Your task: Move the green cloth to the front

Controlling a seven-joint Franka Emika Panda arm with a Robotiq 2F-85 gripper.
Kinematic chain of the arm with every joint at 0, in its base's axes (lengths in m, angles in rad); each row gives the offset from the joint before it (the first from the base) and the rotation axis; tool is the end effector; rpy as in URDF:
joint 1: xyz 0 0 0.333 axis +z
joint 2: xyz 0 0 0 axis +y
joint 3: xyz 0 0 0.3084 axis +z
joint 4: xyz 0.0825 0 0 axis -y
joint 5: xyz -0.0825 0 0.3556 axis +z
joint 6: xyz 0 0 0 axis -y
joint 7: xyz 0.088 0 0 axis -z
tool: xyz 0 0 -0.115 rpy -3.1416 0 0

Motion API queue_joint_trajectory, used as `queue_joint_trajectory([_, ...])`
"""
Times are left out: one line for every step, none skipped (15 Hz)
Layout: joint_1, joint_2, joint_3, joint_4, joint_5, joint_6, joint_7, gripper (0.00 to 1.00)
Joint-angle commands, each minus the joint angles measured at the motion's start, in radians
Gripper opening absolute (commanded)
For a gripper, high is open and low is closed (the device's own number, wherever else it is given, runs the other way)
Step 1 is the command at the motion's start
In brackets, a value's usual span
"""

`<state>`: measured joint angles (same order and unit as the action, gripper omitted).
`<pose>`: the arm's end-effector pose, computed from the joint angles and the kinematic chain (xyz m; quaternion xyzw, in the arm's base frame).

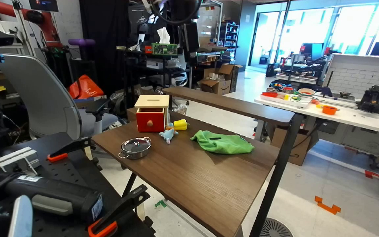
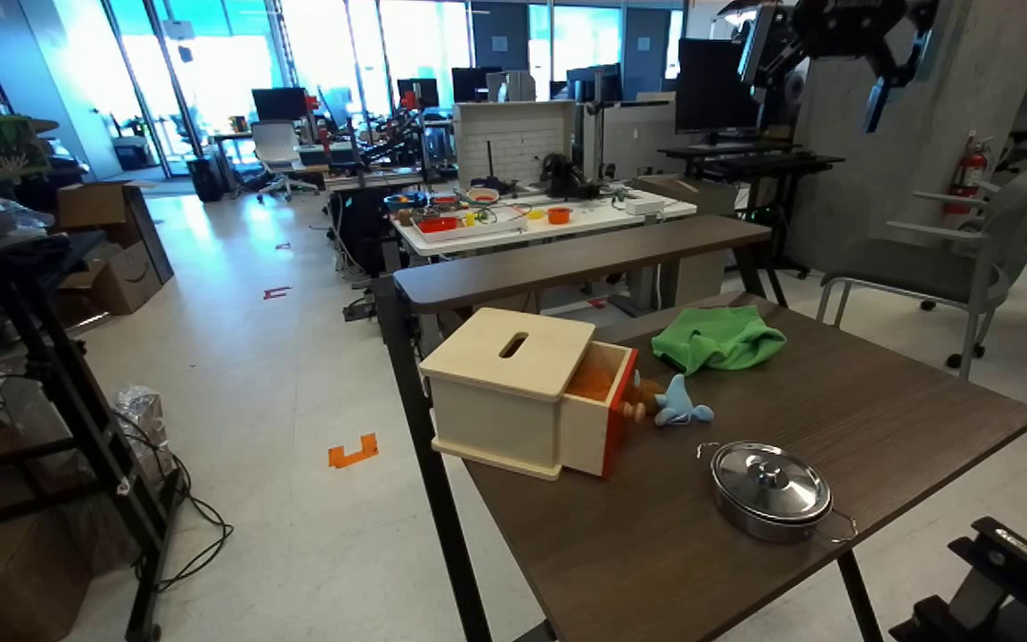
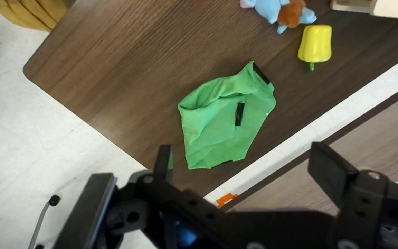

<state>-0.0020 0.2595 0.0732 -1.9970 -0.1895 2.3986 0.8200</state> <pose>0.5887 0.0378 0.3477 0.9479 -0.3047 0.0902 0.0229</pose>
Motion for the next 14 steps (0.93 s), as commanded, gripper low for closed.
queue_joint_trajectory([0.062, 0.185, -0.075, 0.178, -0.001, 0.007, 0.023, 1.0])
queue_joint_trajectory([0.072, 0.224, -0.089, 0.215, 0.005, 0.004, 0.02, 1.0])
queue_joint_trajectory([0.083, 0.265, -0.101, 0.254, 0.014, -0.004, 0.02, 1.0])
queue_joint_trajectory([0.092, 0.305, -0.11, 0.29, 0.024, -0.004, 0.018, 1.0])
queue_joint_trajectory([0.103, 0.344, -0.12, 0.324, 0.027, -0.003, 0.021, 1.0])
queue_joint_trajectory([0.115, 0.378, -0.13, 0.353, 0.025, -0.002, 0.025, 1.0])
queue_joint_trajectory([0.124, 0.412, -0.137, 0.381, 0.026, 0.003, 0.024, 1.0])
queue_joint_trajectory([0.132, 0.438, -0.145, 0.401, 0.028, 0.004, 0.024, 1.0])
queue_joint_trajectory([0.138, 0.464, -0.152, 0.423, 0.029, 0.008, 0.023, 1.0])
queue_joint_trajectory([0.138, 0.489, -0.156, 0.443, 0.04, 0.014, 0.022, 1.0])
queue_joint_trajectory([0.136, 0.517, -0.158, 0.469, 0.054, 0.003, 0.02, 1.0])
queue_joint_trajectory([0.139, 0.542, -0.164, 0.492, 0.062, -0.001, 0.023, 1.0])
queue_joint_trajectory([0.14, 0.569, -0.168, 0.517, 0.069, -0.002, 0.025, 1.0])
queue_joint_trajectory([0.14, 0.591, -0.173, 0.539, 0.078, 0.0, 0.029, 1.0])
